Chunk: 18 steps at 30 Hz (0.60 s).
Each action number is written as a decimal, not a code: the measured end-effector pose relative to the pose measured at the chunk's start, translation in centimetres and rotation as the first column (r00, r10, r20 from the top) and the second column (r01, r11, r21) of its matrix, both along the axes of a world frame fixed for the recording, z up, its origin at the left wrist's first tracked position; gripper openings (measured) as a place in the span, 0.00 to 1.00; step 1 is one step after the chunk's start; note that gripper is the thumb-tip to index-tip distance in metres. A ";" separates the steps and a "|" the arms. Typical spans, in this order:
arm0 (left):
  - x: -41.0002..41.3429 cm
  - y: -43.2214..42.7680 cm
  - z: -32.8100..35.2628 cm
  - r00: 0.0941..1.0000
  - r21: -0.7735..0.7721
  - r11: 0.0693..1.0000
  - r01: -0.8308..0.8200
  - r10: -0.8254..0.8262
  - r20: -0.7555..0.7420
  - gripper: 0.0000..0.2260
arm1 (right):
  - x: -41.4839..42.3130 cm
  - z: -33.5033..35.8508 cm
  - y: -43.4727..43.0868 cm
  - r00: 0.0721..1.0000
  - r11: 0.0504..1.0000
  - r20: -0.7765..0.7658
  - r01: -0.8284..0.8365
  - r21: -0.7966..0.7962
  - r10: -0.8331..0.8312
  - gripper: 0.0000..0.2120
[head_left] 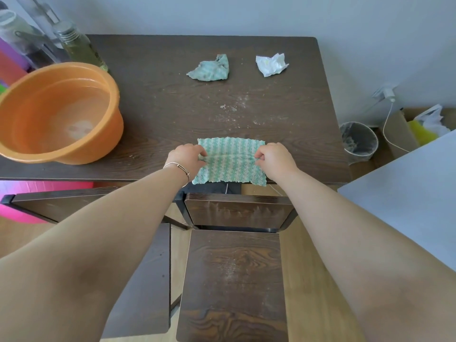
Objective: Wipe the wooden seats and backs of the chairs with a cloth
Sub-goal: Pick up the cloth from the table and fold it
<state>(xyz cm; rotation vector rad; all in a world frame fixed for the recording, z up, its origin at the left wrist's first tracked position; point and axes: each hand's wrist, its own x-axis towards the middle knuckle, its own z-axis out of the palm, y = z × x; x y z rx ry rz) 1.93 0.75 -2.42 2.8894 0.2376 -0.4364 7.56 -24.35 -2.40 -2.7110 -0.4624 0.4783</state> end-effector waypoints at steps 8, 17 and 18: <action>-3.6 0.4 4.0 0.995 -0.024 0.998 0.060 -0.058 0.081 0.10 | -3.8 4.6 -0.9 0.994 0.996 0.092 0.060 0.067 -0.066 0.04; -12.0 0.4 5.0 0.984 -0.104 0.979 0.173 -0.168 0.057 0.10 | -14.8 6.6 -2.3 0.977 0.968 0.021 0.208 0.142 -0.213 0.04; -13.1 0.3 4.7 0.983 -0.111 0.977 0.180 -0.176 0.051 0.10 | -16.2 6.4 -2.4 0.975 0.965 -0.004 0.221 0.144 -0.222 0.04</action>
